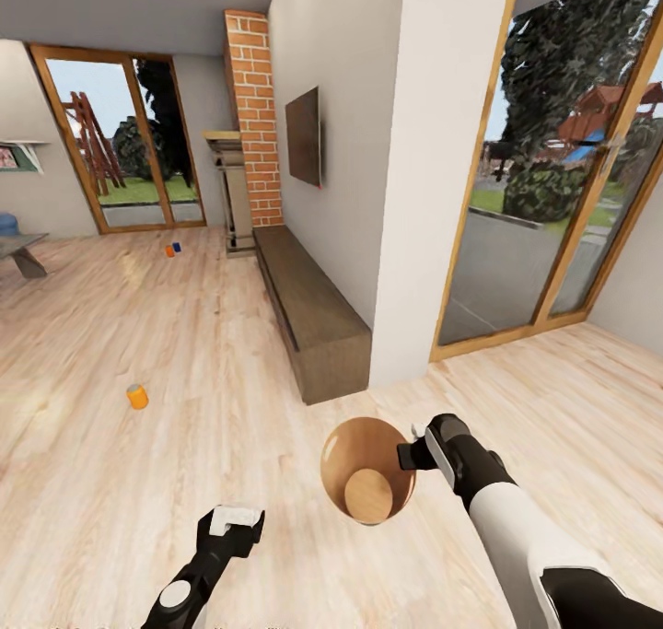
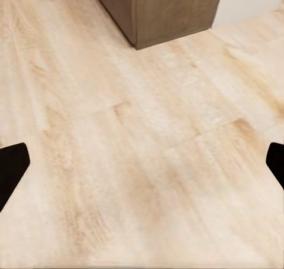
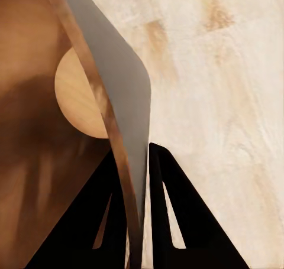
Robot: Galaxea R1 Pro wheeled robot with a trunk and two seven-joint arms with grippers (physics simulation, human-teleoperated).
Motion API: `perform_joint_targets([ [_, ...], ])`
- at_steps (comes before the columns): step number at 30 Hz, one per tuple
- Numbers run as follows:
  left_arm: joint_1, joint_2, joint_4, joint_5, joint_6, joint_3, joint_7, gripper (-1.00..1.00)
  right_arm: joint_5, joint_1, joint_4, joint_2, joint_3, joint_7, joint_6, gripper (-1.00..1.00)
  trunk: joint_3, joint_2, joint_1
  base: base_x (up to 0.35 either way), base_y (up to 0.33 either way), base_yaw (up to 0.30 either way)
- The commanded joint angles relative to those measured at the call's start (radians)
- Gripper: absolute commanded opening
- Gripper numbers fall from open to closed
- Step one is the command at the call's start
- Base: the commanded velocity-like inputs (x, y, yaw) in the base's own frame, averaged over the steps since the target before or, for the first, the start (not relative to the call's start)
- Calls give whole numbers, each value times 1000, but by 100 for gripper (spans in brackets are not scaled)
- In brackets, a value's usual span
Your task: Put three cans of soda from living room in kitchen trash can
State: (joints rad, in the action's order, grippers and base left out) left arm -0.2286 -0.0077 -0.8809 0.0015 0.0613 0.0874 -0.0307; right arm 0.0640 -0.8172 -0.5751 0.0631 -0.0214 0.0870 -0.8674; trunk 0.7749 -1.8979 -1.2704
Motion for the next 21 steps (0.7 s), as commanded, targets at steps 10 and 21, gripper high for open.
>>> perform_joint_targets([
  [10,0,0,0,0,-1,0,0,100,-11,1,1,-1,30,6,41,-100,0,0,0,45,214,17],
  [21,0,0,0,0,-3,0,0,100,-12,1,1,1,43,6,42,-100,0,0,0,296,41,8],
])
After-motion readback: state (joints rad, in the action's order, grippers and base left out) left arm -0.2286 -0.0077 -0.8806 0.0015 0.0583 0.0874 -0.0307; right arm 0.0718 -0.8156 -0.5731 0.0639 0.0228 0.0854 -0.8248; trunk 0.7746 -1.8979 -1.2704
